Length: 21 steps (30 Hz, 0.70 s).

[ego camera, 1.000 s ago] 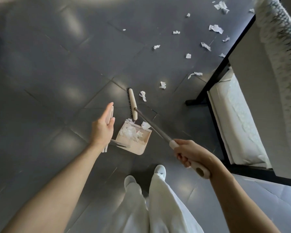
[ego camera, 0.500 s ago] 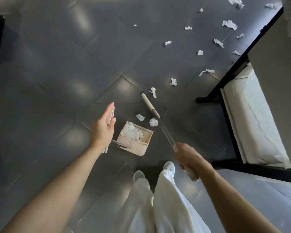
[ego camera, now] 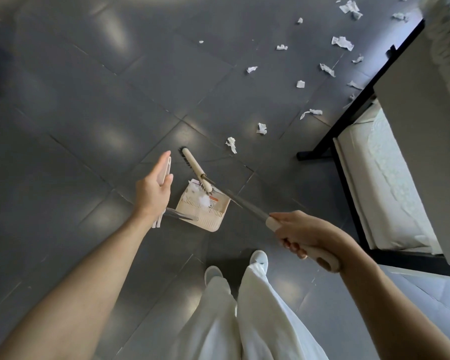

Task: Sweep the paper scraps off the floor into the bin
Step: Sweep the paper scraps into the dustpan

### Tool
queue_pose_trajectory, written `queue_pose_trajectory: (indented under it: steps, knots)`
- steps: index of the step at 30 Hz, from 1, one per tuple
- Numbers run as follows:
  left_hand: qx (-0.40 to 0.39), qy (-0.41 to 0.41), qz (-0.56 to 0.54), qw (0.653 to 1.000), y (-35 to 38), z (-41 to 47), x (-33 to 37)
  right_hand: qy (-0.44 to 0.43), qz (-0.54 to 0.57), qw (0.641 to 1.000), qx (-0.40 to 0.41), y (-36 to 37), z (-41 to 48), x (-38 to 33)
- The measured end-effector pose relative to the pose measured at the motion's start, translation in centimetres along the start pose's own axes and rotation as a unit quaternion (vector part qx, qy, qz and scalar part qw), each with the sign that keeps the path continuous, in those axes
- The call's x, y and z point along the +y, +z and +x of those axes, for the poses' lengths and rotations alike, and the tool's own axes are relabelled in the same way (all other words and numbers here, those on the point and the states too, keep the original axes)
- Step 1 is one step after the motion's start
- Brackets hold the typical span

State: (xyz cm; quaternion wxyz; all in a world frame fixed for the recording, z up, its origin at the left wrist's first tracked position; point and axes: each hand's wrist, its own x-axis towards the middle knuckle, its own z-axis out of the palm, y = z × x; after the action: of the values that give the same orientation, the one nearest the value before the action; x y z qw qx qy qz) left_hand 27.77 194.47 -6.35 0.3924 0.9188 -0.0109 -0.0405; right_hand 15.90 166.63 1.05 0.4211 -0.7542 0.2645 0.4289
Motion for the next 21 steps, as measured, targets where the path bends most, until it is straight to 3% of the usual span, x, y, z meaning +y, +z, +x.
queue_pose_trajectory:
  steps: [11,21]
  knots:
    - [0.022,0.060,-0.048,0.997,0.0,6.6,1.8,-0.012,0.134,0.986,0.098,-5.3,4.4,-3.4]
    - [-0.066,0.085,-0.042,0.993,3.9,21.2,5.8,-0.018,0.043,0.975,0.215,-13.1,16.2,-7.0]
